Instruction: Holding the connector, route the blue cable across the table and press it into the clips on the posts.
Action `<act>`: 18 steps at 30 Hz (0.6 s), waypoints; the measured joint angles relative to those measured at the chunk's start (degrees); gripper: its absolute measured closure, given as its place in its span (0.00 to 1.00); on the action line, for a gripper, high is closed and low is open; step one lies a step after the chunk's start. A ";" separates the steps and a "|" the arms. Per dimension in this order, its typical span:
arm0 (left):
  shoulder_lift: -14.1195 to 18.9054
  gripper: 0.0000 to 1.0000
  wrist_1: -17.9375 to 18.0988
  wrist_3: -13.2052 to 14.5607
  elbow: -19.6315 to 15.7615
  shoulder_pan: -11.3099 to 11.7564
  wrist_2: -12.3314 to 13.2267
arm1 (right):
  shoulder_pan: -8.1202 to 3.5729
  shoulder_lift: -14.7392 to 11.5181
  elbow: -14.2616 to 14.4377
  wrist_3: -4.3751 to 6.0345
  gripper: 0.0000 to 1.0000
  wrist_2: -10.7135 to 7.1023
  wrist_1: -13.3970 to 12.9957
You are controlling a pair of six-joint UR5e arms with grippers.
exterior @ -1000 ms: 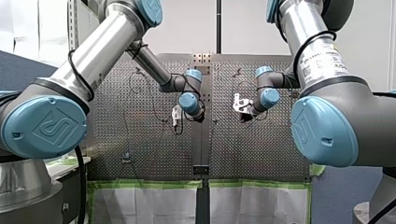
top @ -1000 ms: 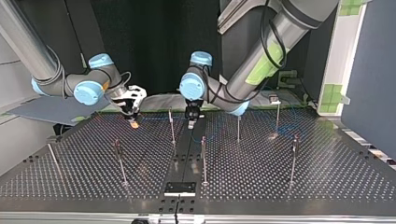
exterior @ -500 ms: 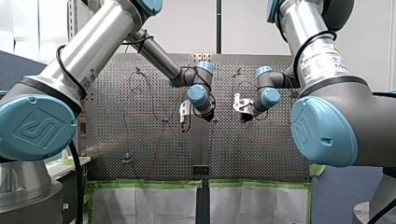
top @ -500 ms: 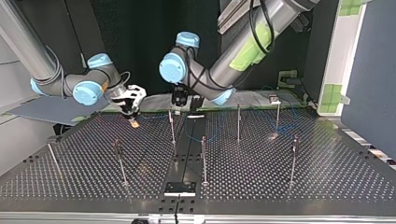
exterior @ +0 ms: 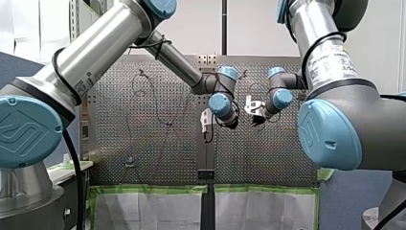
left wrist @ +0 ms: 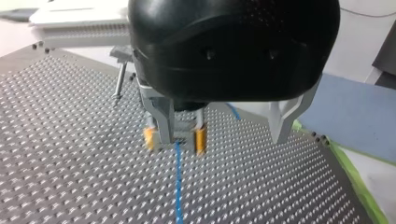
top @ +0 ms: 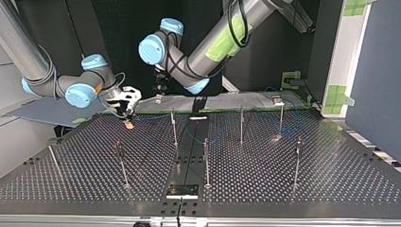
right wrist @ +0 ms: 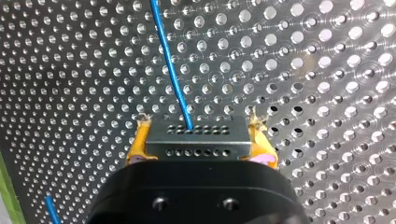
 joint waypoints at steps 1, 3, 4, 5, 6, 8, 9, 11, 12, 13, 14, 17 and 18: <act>-0.58 0.00 -0.04 -0.33 0.57 -0.37 -0.35 | -0.04 -0.10 0.05 -0.09 1.00 -0.25 0.27; -1.30 0.00 -0.07 -0.71 1.46 -0.65 -0.74 | -0.11 -0.35 0.22 -0.22 1.00 -0.57 0.64; -1.62 0.00 -0.11 -0.99 2.04 -0.62 -0.88 | -0.13 -0.57 0.41 -0.27 1.00 -0.72 0.80; -1.79 0.00 -0.13 -1.26 2.49 -0.52 -0.96 | -0.14 -0.77 0.58 -0.27 1.00 -0.79 0.88; -1.91 0.00 -0.16 -1.52 2.95 -0.37 -1.04 | -0.15 -0.96 0.78 -0.27 1.00 -0.84 0.94; -2.08 0.00 -0.28 -2.04 4.07 0.02 -1.20 | -0.16 -1.41 1.20 -0.22 1.00 -0.91 1.01; -2.11 0.00 -0.32 -2.19 4.59 0.21 -1.25 | -0.17 -1.58 1.35 -0.18 1.00 -0.93 1.03; -2.30 0.00 -0.51 -2.41 5.72 0.73 -1.33 | -0.24 -1.89 1.68 -0.02 1.00 -0.98 1.04; -2.53 0.00 -0.71 -2.46 6.21 0.97 -1.37 | -0.27 -1.99 1.83 0.05 1.00 -0.99 1.05; -2.92 0.00 -1.08 -2.49 6.85 1.22 -1.47 | -0.35 -2.13 2.01 0.15 1.00 -1.01 1.05; -3.27 0.00 -1.43 -2.48 7.29 1.32 -1.59 | -0.42 -2.24 2.14 0.23 1.00 -1.03 1.05; -4.50 0.00 -2.60 -2.42 8.70 1.31 -2.08 | -0.78 -2.60 2.39 0.58 1.00 -1.11 1.01; -4.91 0.00 -3.00 -2.45 9.12 1.27 -2.28 | -0.91 -2.68 2.44 0.67 1.00 -1.13 1.01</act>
